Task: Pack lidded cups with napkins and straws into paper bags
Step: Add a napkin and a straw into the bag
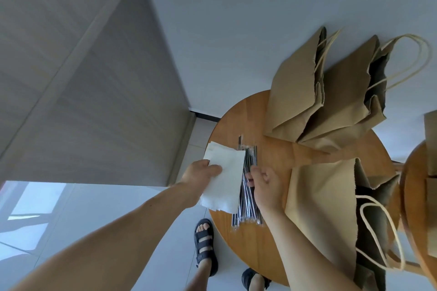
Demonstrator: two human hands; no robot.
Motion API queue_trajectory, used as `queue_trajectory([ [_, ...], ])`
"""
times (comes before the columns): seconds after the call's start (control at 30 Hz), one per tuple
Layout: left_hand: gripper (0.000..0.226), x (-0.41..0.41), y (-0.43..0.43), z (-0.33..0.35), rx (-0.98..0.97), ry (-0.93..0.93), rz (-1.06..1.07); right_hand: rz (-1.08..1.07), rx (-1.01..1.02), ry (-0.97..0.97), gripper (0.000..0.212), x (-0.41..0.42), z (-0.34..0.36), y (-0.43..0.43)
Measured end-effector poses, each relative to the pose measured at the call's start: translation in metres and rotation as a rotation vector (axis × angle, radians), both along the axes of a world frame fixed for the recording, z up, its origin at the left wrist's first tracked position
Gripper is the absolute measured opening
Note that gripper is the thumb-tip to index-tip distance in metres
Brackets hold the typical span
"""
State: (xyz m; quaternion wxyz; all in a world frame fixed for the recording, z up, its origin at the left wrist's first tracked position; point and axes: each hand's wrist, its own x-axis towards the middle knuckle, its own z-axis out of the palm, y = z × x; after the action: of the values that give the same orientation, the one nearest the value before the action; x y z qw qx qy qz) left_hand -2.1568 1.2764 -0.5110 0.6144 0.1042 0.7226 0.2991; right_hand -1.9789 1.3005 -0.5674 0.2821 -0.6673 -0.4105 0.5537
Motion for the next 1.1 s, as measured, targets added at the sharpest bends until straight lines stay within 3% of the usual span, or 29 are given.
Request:
queue_trajectory([
  [0.1, 0.011, 0.002, -0.003, -0.002, 0.008, 0.09, -0.073, 0.194, -0.094, -0.606, 0.029, 0.018, -0.024, -0.004],
  [0.17, 0.016, 0.003, -0.006, -0.002, 0.007, 0.141, -0.124, 0.351, -0.159, -0.758, 0.036, 0.024, -0.036, -0.006],
  [0.27, 0.017, 0.002, -0.008, -0.003, 0.006, 0.189, -0.14, 0.447, -0.173, -0.802, 0.022, 0.025, -0.042, -0.006],
  [0.6, 0.011, 0.007, -0.006, 0.004, 0.032, 0.228, -0.15, 0.383, -0.116, -0.794, 0.017, 0.031, -0.027, 0.003],
  [0.77, 0.011, 0.012, 0.0, 0.021, 0.072, 0.238, -0.136, 0.179, -0.014, -0.553, 0.002, 0.03, 0.002, 0.005],
  [0.93, 0.026, 0.014, 0.008, 0.051, 0.145, 0.269, -0.123, 0.028, 0.07, -0.213, 0.012, 0.019, 0.043, 0.006],
  [1.1, 0.022, 0.009, 0.01, 0.071, 0.173, 0.307, -0.089, 0.064, 0.076, -0.19, 0.021, 0.014, 0.065, 0.008],
])
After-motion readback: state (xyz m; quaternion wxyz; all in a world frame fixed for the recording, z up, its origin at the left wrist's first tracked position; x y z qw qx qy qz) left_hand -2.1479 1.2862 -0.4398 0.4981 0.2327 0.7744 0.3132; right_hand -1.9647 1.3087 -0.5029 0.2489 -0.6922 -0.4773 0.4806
